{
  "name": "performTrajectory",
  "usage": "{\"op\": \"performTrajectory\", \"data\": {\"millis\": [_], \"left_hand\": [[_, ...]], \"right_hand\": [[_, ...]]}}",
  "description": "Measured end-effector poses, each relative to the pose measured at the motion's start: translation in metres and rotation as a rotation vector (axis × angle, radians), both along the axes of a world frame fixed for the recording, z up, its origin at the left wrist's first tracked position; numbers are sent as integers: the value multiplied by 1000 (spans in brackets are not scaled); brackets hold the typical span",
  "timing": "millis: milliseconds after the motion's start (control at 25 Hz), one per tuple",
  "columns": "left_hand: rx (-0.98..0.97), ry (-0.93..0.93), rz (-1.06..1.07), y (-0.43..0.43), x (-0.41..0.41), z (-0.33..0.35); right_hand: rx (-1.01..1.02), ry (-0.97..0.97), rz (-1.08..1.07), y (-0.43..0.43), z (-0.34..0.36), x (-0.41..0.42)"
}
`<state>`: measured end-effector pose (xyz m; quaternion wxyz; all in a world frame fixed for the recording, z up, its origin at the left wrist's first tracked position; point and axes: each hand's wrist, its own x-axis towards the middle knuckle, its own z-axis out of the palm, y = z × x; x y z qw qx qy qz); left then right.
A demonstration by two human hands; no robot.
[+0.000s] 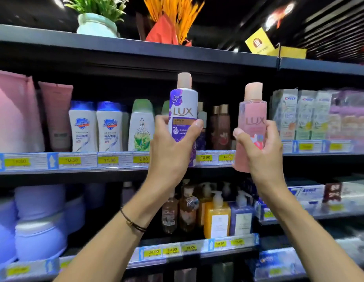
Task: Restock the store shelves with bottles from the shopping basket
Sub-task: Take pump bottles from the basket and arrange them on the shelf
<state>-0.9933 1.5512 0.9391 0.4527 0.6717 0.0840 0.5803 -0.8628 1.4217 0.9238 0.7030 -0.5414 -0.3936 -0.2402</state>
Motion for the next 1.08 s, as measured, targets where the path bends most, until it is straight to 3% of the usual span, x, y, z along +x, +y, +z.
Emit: {"op": "performTrajectory", "data": {"millis": [440, 640, 880, 1080], "left_hand": [[133, 0, -40, -9, 76, 36], [111, 164, 106, 9, 103, 31], [19, 472, 254, 26, 126, 31], [45, 596, 315, 23, 127, 33]], "right_hand": [[-85, -42, 202, -2, 40, 68], [-100, -31, 263, -6, 43, 96], [-155, -43, 196, -5, 48, 111], [-198, -57, 158, -4, 49, 117]]}}
